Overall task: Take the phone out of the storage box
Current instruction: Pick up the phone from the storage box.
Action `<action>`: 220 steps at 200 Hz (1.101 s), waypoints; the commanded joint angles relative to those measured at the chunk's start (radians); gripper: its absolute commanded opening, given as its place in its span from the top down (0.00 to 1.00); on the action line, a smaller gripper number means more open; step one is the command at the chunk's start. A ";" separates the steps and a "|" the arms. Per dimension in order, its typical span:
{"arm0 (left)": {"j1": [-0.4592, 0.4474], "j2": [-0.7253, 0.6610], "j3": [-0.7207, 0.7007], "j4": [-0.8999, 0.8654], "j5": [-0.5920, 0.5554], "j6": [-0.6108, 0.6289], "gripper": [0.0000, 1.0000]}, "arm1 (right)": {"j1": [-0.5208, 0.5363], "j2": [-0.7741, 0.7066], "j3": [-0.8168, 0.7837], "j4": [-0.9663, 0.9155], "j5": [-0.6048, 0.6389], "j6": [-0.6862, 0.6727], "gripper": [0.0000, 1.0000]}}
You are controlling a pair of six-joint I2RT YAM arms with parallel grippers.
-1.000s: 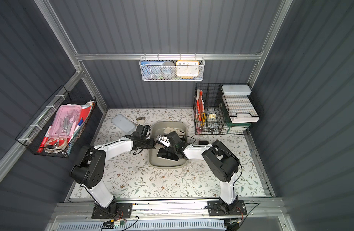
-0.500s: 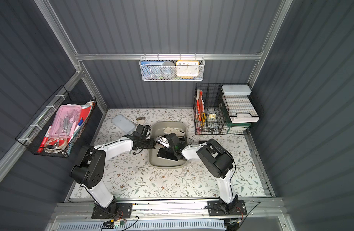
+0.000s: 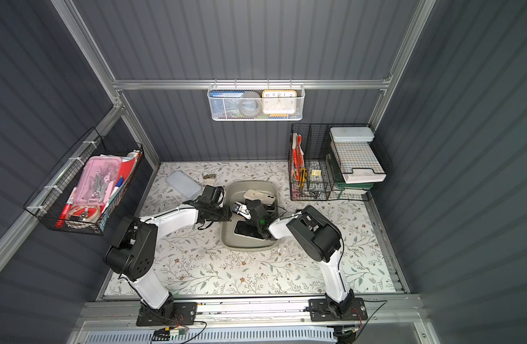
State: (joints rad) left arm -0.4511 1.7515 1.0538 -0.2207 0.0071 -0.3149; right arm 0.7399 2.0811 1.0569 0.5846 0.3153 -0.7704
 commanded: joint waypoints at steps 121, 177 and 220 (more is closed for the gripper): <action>-0.002 -0.002 0.051 -0.026 0.025 0.014 0.52 | -0.007 -0.121 -0.095 0.092 -0.024 0.005 1.00; -0.002 -0.038 0.090 -0.044 0.041 0.019 0.47 | -0.007 -0.346 -0.169 -0.042 -0.150 0.182 1.00; -0.001 -0.118 0.144 -0.077 0.042 0.019 0.45 | -0.009 -0.520 -0.200 -0.126 -0.215 0.331 1.00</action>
State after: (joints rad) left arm -0.4500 1.7229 1.1324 -0.2943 0.0067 -0.3138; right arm 0.7303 1.6535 0.8688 0.4843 0.1577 -0.5743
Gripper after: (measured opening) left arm 0.545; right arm 0.146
